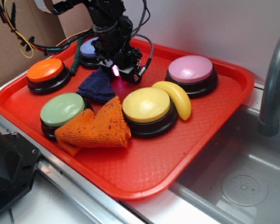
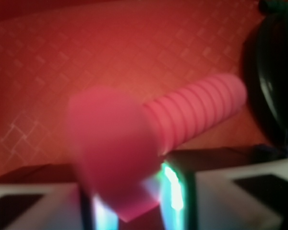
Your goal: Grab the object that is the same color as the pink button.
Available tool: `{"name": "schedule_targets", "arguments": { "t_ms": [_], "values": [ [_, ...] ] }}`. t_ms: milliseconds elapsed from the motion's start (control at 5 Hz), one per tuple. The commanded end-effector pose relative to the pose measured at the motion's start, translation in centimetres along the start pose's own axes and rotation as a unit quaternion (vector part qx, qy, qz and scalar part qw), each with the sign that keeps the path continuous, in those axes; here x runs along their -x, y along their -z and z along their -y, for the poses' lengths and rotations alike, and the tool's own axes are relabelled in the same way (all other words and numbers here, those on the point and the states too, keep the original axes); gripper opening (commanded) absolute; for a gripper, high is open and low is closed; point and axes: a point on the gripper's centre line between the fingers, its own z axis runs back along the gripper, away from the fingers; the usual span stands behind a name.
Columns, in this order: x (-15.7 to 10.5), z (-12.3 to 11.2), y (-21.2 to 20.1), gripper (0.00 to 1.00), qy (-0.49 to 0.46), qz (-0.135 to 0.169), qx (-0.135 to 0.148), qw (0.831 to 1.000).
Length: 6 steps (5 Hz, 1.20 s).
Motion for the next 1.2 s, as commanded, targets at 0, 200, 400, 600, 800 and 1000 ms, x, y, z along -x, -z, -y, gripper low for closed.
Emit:
{"name": "schedule_targets", "arguments": {
  "t_ms": [0,200,400,600,800,1000],
  "values": [
    [-1.5,0.5,-6.2,0.00,-0.007,0.019,-0.013,1.000],
    [-1.1,1.3,-9.8,0.00,-0.002,0.025,-0.004,1.000],
    [0.4,1.6,-13.9,0.00,0.023,-0.003,0.015,1.000],
    [1.6,1.3,-15.5,0.00,0.013,-0.011,0.025,1.000],
    [3.0,0.1,-16.8,0.00,-0.015,-0.020,0.033,0.999],
    [2.8,-0.8,-17.4,0.22,-0.012,-0.050,0.014,0.999]
  ]
}}
